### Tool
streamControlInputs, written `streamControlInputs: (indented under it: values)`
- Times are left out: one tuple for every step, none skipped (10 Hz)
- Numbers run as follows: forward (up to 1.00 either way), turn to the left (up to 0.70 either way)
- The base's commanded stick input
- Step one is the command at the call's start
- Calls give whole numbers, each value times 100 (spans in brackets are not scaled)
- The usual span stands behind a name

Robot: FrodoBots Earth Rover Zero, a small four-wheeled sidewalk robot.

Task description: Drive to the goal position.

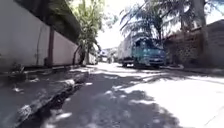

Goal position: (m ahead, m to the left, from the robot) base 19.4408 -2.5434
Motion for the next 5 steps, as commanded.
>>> streamControlInputs:
  values:
    - [70, 0]
    - [70, 0]
    - [70, 0]
    - [70, 0]
    - [70, 0]
